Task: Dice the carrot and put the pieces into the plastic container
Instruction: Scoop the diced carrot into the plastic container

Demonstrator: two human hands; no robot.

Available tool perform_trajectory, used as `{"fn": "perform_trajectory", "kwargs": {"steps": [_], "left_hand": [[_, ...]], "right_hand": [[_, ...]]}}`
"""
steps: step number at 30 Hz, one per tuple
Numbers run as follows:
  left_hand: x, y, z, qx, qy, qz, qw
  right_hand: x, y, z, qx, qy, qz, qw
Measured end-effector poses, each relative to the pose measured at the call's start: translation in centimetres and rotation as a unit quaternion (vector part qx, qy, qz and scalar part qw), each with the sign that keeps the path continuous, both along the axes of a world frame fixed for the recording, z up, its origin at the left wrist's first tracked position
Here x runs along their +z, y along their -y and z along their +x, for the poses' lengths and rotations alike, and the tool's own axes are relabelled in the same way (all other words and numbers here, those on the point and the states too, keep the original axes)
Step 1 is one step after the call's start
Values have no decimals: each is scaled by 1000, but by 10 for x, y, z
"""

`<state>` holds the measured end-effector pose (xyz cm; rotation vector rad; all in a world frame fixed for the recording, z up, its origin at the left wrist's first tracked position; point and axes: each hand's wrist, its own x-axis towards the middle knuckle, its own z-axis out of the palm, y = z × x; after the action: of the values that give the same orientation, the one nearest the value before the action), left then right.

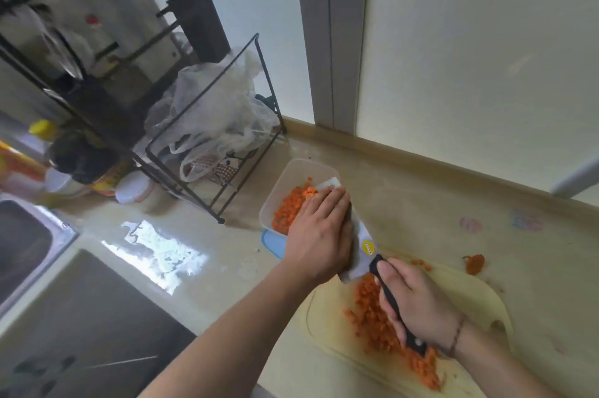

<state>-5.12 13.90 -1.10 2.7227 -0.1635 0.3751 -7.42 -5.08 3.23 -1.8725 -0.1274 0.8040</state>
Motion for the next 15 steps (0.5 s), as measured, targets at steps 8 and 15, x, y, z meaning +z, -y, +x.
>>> {"fn": "perform_trajectory", "kwargs": {"steps": [8,15], "left_hand": [[-12,-50,35,30,-113,-47,992],[-11,-78,63,20,-194,-22,980]], "right_hand": [[4,-54,38,3,-30,-36,999],[22,-50,39,7,-37,-86,996]]}}
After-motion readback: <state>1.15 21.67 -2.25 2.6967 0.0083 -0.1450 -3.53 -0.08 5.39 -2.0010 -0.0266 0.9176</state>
